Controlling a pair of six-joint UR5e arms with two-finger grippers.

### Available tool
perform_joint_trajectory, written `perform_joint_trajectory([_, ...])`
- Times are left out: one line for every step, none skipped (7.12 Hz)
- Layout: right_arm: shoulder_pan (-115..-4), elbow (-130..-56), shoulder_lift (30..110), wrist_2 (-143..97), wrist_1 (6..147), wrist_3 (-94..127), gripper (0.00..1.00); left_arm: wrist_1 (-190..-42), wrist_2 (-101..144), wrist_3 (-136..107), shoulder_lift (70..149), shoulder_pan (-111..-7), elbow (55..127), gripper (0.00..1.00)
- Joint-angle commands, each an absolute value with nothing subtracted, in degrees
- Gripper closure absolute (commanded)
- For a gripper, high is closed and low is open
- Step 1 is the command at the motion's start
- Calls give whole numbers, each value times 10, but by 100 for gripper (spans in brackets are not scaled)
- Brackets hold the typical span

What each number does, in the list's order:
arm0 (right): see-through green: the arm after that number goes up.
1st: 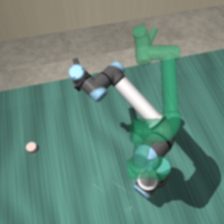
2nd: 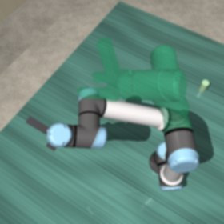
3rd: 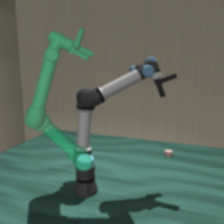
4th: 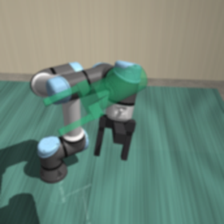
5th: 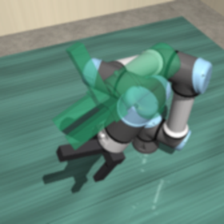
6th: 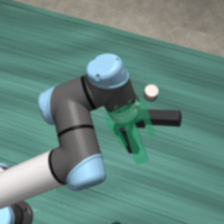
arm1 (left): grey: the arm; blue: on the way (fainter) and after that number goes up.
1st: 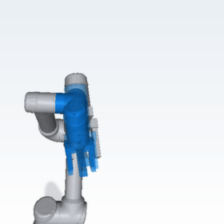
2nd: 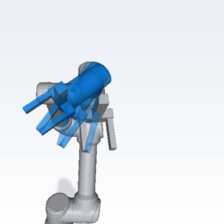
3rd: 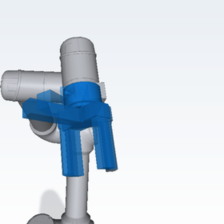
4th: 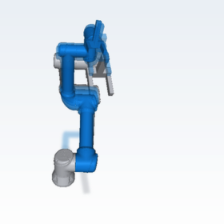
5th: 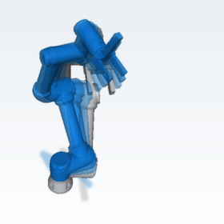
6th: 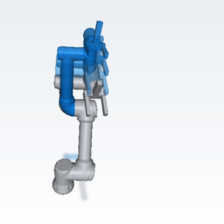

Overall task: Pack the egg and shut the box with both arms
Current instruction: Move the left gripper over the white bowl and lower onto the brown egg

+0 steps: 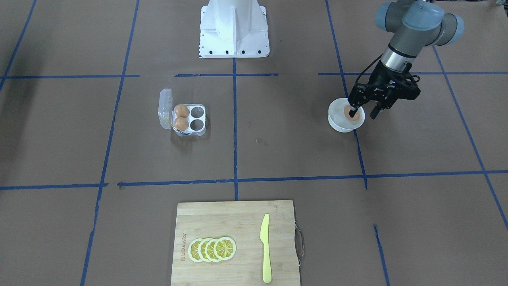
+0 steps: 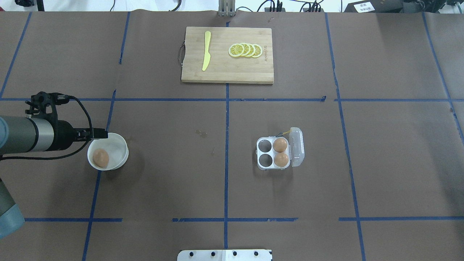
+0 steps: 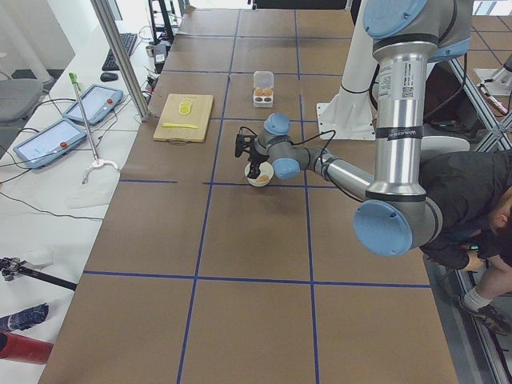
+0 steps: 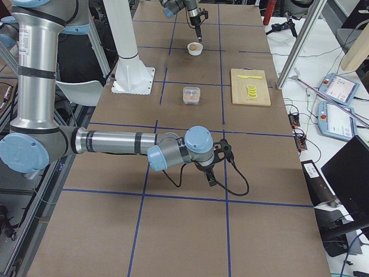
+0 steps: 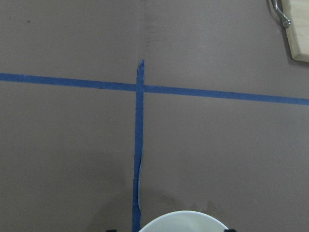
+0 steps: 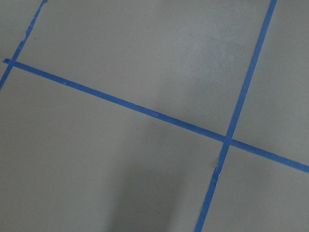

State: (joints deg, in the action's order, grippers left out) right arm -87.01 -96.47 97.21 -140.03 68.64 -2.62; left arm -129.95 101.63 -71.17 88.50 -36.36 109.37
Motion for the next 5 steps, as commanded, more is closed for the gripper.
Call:
perform_joint_trajectory([-870,-963,972,-1401,686,-26,0,-1282,1010,-723,885,-341,1093,23])
perform_joint_trajectory([-870,-964,972,-1401,686,-26,0,-1281,1010,-723,885,-340,1091,24])
perform_joint_trajectory([-870,-963,972,-1401,686,-26,0,-1281,1010,-723,885,-337,1087,25])
perform_joint_trajectory([-870,-962,972,-1401,686,-26,0,-1281,1010,-723,885,-332,1089,25])
perform_joint_trajectory([-870,-961,972,-1401,686,-26,0,-1280,1010,-723,885,-326,1088,25])
